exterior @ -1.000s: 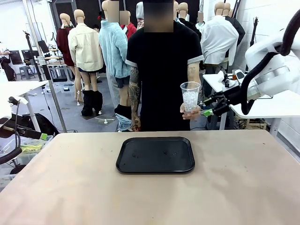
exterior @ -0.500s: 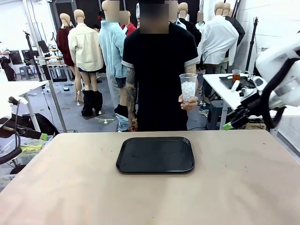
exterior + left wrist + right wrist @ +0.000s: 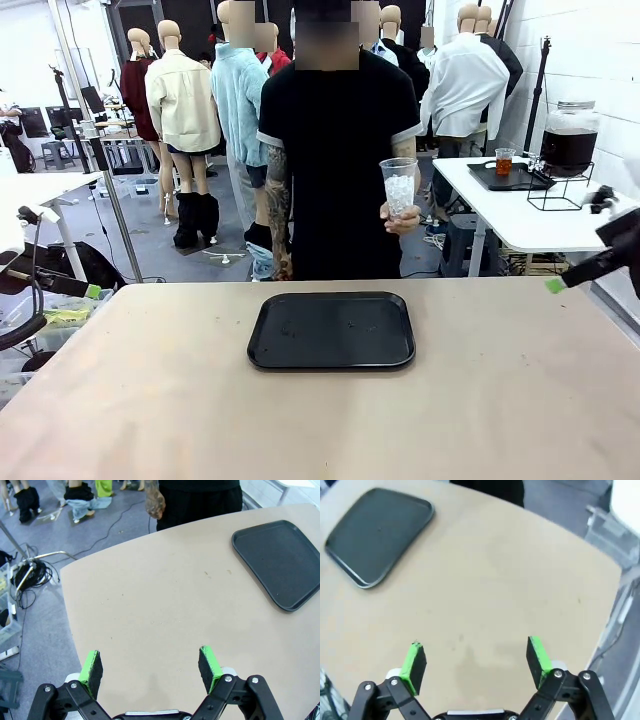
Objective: Pour the drink into the iced cup.
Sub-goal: Open the gripper to release the iced cup you were holding.
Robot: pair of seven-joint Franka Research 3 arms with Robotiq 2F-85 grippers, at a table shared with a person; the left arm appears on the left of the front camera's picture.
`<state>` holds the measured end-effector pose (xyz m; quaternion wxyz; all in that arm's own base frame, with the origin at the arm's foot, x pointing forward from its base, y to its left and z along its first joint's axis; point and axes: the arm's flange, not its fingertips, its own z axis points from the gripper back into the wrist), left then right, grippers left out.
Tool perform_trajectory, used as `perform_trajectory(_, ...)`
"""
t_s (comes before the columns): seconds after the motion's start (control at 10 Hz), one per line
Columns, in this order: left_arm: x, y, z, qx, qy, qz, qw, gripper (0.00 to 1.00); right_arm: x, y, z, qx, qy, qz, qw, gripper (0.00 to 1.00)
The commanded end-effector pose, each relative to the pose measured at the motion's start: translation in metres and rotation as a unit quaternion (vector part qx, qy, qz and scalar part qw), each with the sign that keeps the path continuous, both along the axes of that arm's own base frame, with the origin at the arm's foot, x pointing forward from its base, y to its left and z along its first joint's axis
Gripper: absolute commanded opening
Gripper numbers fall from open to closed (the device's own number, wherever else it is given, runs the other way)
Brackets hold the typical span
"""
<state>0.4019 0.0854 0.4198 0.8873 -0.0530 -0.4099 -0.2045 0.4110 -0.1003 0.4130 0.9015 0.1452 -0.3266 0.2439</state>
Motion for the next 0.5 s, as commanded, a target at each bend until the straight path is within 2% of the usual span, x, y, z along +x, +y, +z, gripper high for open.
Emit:
perform_trajectory(0.0, 0.000, 0.000, -0.002, 0.001, -0.007, 0.005, 1.000, 1.00, -0.013, -0.015, 0.000, 0.022, 0.023, -0.045, 0.998, 1.00)
perform_trajectory(0.1, 0.000, 0.000, -0.002, 0.001, -0.007, 0.005, 1.000, 1.00, -0.020, -0.025, -0.001, 0.020, 0.030, -0.083, 0.996, 1.00)
perform_trajectory(0.3, 0.000, 0.000, -0.002, 0.001, -0.007, 0.005, 1.000, 1.00, -0.027, -0.034, -0.004, 0.018, 0.037, -0.119, 0.992, 1.00)
perform_trajectory(0.4, 0.000, 0.000, -0.002, 0.001, -0.007, 0.005, 1.000, 1.00, -0.017, -0.037, -0.008, 0.026, 0.022, -0.077, 0.996, 1.00)
